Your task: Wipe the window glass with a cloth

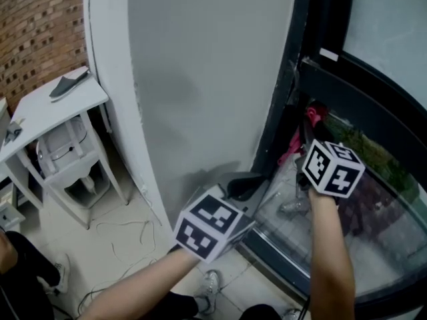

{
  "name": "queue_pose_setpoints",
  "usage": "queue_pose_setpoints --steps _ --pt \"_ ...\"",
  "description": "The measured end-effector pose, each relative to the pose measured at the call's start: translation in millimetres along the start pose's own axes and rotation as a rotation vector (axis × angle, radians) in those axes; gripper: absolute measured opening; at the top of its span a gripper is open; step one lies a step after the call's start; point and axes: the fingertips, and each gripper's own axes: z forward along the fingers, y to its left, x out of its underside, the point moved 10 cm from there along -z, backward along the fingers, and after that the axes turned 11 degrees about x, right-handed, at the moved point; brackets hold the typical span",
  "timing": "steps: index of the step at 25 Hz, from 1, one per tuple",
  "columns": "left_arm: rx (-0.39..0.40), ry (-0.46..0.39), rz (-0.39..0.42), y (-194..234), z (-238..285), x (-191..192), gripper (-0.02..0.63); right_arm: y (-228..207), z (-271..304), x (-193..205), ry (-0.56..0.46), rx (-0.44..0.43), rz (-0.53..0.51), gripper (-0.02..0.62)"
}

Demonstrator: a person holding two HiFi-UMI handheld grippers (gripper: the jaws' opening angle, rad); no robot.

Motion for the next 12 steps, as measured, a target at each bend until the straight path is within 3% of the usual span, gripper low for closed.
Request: queue_pose_setpoints --steps 12 --pt "-0.008 0.000 -0.012 6.6 -2.4 5.3 0.006 13.0 18.4 -0.4 -0.005 -0.019 -0.006 0.069"
